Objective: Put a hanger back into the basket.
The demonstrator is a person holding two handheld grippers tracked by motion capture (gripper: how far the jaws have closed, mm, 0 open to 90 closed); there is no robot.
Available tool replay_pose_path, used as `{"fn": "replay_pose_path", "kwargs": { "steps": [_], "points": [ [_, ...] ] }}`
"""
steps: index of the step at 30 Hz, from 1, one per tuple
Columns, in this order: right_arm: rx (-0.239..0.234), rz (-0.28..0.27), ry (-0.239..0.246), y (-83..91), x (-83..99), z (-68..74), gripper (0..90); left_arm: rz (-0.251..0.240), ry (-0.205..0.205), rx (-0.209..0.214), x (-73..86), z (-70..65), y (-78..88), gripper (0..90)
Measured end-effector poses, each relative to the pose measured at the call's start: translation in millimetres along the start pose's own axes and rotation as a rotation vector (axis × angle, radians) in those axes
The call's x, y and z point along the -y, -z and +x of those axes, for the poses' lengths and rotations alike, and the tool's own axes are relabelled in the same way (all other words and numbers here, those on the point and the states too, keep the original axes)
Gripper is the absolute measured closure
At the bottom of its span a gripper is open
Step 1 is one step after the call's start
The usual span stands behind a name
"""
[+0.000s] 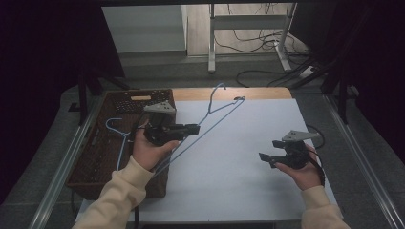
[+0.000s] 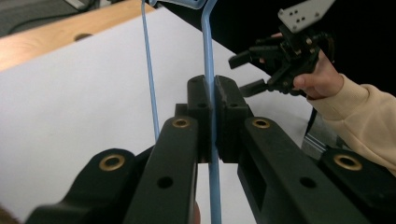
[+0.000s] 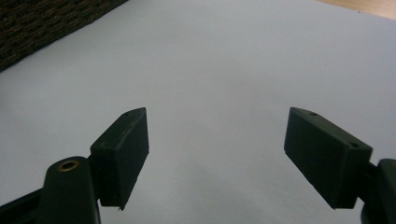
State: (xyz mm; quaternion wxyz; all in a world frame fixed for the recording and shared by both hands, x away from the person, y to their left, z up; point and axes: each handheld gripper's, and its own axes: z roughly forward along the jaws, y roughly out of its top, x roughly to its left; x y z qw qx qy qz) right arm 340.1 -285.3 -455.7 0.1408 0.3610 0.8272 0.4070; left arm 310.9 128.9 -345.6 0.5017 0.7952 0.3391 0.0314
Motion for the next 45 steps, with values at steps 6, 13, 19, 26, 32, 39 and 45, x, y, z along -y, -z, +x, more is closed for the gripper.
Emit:
{"fn": "replay_pose_path", "kwargs": {
  "steps": [6,13,19,26,32,39,45],
  "points": [
    [0.002,0.009,0.002,-1.4,0.9,0.0,22.4,-0.036,0.018,-0.027,1.4,10.3,19.5,86.1],
    [-0.001,0.016,0.007,-3.9,2.0,2.5,21.8,-0.078,0.040,-0.067,7.8,25.4,45.6,86.1],
    [-0.004,0.020,0.005,-5.2,2.7,2.9,21.8,-0.104,0.070,-0.107,16.6,40.2,66.1,86.1],
    [-0.004,0.034,0.015,-7.8,3.5,3.9,21.6,-0.123,0.107,-0.145,28.2,56.0,85.4,86.2],
    [-0.002,0.036,0.016,-7.8,3.6,4.0,21.6,-0.147,0.139,-0.177,40.1,67.7,100.9,86.2],
    [-0.002,0.045,0.017,-9.0,3.8,4.9,21.6,-0.153,0.167,-0.213,53.5,82.4,114.0,86.2],
    [0.001,0.047,0.021,-9.4,3.8,5.5,21.6,-0.160,0.197,-0.235,64.2,95.5,119.0,86.2]
  ]
}}
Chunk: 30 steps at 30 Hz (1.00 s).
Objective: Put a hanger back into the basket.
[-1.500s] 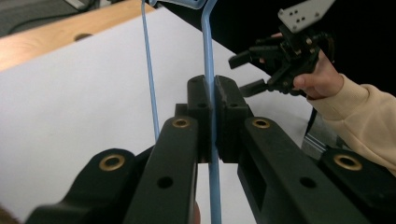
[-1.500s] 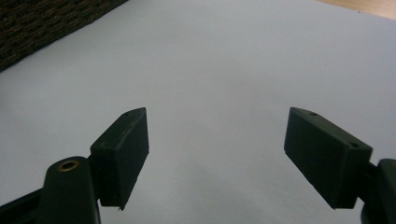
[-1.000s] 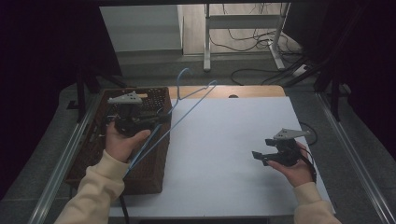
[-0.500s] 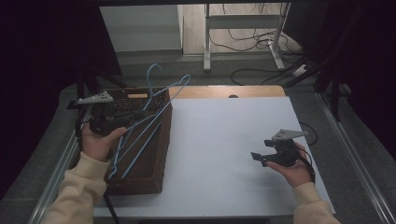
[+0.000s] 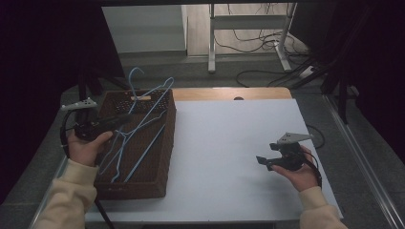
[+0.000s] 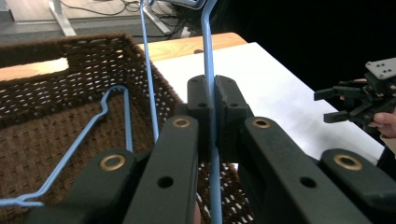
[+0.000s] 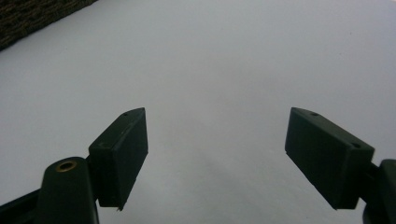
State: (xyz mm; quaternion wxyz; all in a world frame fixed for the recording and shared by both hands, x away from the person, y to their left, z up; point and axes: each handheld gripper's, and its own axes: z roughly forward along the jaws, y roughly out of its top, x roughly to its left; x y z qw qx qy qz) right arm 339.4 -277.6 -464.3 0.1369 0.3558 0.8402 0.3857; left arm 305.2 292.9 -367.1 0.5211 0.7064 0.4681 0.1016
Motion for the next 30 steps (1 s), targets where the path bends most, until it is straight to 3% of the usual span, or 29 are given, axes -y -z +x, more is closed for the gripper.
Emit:
{"fn": "replay_pose_path", "kwargs": {
  "steps": [7,18,30],
  "points": [
    [0.001,0.001,0.000,0.1,0.0,0.0,21.6,0.011,0.022,-0.021,8.7,15.2,-1.3,86.1],
    [0.001,0.004,0.001,-0.7,0.2,0.7,21.6,0.046,0.019,-0.005,18.2,19.6,-7.9,86.2],
    [0.002,0.007,0.002,-0.8,0.1,0.6,21.6,0.070,0.050,-0.002,33.8,27.9,-8.7,86.2]
  ]
}}
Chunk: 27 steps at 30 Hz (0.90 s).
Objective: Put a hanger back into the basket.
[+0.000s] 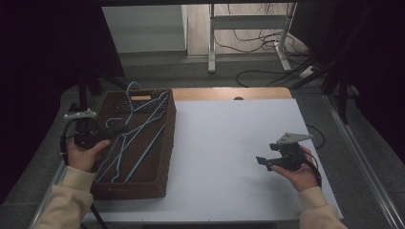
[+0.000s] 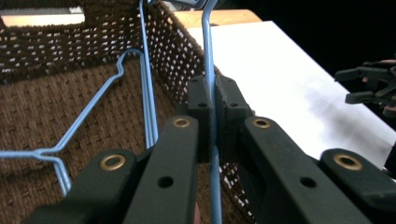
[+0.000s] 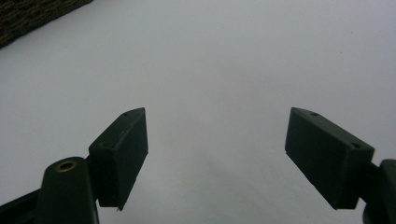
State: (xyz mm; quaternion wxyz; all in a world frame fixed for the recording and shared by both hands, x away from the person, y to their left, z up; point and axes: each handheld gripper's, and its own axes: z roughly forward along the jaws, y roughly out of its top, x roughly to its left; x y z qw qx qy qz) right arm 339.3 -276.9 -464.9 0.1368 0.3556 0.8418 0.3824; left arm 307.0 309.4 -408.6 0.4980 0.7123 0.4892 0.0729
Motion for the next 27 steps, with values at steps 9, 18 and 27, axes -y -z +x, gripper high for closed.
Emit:
{"fn": "replay_pose_path", "kwargs": {
  "steps": [9,18,27],
  "points": [
    [0.000,0.000,0.000,0.0,-0.1,0.0,21.6,0.006,0.016,-0.003,10.3,3.8,-12.7,86.2],
    [0.000,0.002,0.001,0.0,-0.1,-0.2,21.6,0.053,0.040,-0.014,22.6,11.1,-27.0,86.1],
    [-0.004,0.007,0.001,0.2,-0.6,0.5,21.1,0.117,0.096,-0.134,22.8,22.5,-30.1,83.7]
  ]
}}
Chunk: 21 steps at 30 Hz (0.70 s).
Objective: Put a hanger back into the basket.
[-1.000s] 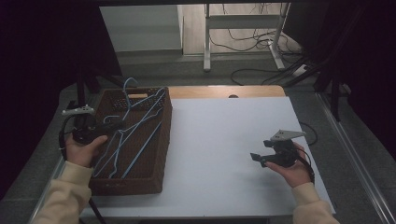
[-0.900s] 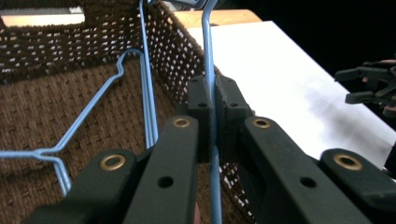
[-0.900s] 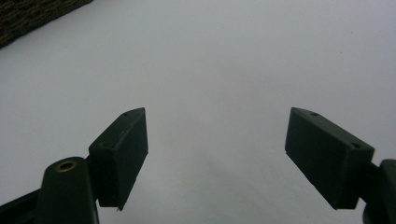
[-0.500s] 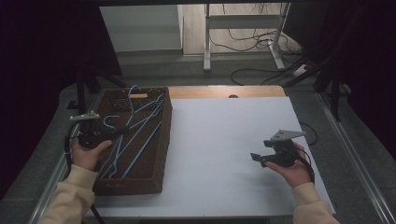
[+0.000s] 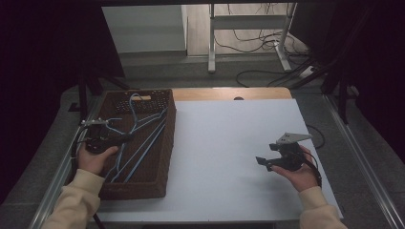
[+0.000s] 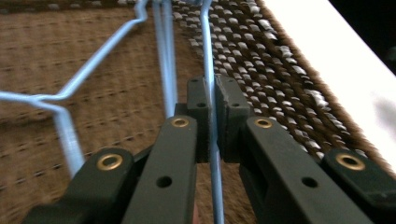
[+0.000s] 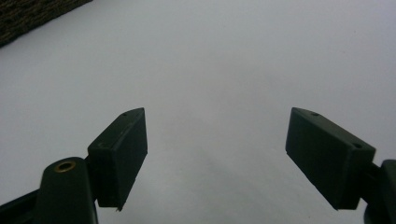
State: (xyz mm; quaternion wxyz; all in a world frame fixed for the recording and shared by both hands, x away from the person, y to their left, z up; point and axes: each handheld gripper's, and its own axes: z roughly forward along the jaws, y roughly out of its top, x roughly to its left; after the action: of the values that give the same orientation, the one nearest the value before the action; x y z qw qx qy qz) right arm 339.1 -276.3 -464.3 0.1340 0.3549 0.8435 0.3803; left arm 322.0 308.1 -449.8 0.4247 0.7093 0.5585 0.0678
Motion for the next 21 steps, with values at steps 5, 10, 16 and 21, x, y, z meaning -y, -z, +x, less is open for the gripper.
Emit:
{"fn": "replay_pose_path", "kwargs": {
  "steps": [5,10,16,21],
  "points": [
    [0.002,0.000,0.000,0.5,-0.1,-0.3,20.9,0.028,-0.011,-0.141,-0.9,7.4,2.0,54.6],
    [0.004,0.009,0.007,-1.3,-0.1,0.1,20.7,-0.005,-0.010,-0.091,-2.0,5.3,10.9,37.6],
    [0.004,0.018,0.012,-2.8,-0.2,1.3,20.7,-0.037,-0.032,-0.053,-3.0,-3.4,19.6,30.3],
    [0.001,0.020,0.018,-3.2,-0.2,2.0,20.7,-0.049,-0.079,-0.003,-2.4,-16.6,22.7,28.1]
  ]
}}
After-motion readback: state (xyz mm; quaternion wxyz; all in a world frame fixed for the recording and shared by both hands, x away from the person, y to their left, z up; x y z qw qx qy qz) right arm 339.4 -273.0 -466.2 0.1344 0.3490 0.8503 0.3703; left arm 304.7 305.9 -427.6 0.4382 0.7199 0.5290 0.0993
